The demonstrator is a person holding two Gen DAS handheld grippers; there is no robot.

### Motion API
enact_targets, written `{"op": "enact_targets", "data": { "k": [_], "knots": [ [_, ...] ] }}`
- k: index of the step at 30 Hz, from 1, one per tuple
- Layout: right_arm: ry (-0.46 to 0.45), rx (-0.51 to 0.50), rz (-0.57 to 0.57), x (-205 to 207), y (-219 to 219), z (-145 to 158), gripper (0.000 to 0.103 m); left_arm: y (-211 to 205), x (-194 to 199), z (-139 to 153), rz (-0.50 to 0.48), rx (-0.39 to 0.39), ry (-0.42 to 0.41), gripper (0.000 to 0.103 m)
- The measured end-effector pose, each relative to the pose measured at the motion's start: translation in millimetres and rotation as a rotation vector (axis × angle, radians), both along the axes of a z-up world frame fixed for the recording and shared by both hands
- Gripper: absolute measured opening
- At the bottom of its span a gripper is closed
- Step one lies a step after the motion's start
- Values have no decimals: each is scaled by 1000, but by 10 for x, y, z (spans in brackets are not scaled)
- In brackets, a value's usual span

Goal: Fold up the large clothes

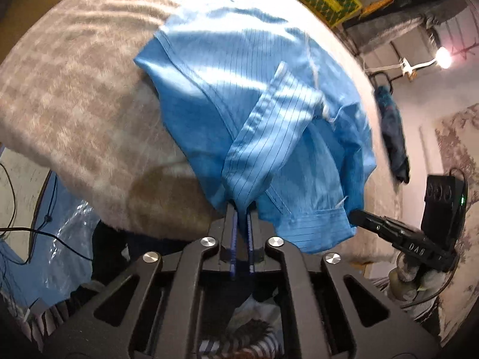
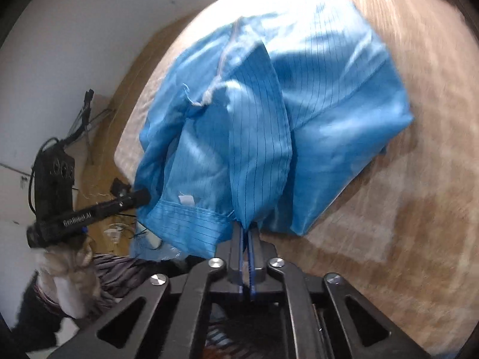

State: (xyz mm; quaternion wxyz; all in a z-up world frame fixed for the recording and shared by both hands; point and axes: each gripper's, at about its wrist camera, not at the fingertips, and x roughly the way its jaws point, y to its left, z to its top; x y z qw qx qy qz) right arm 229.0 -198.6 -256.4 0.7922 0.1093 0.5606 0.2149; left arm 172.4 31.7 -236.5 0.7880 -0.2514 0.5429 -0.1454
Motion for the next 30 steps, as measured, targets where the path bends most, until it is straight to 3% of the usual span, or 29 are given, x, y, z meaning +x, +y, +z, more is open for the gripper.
{"op": "enact_targets", "data": {
  "k": [4,7,10,14,15,16,17,19,21,23,25,27,30],
  "knots": [
    [-198,-86,21,-119,36,306,0,93,-33,188,29,-41,-98,2],
    [-334,-217,53,-210,154,403,0,-60,-60,195,-28,53,-143,2],
    [-317,-288,87,-236,167,261,0,-122,-81,-16,-58,99,-96,2],
    [-231,-266,150,-244,153,105,0,-145,-121,-68,-89,124,-78,2],
    [-221,-253,162,-270,138,115,7,-125,-138,-29,-89,133,-89,2],
    [-208,-225,173,-290,105,138,21,-87,-155,25,-95,138,-90,7],
    [-200,-194,182,-322,67,175,28,-41,-169,49,-96,129,-86,13],
    [-218,-103,201,-385,-58,315,31,75,-205,137,-98,48,-81,25],
    [-256,-35,210,-441,-190,478,31,185,-196,279,-91,9,-100,26],
    [-315,-4,188,-435,-353,638,31,286,-130,438,-80,-1,-151,26],
    [-360,-36,107,-293,-465,732,29,355,62,534,-37,22,-194,26],
    [-371,-61,34,-70,-553,716,29,382,302,520,-16,47,-202,26],
    [-363,-123,-16,250,-592,550,29,321,694,358,11,149,-207,26]
  ]
}}
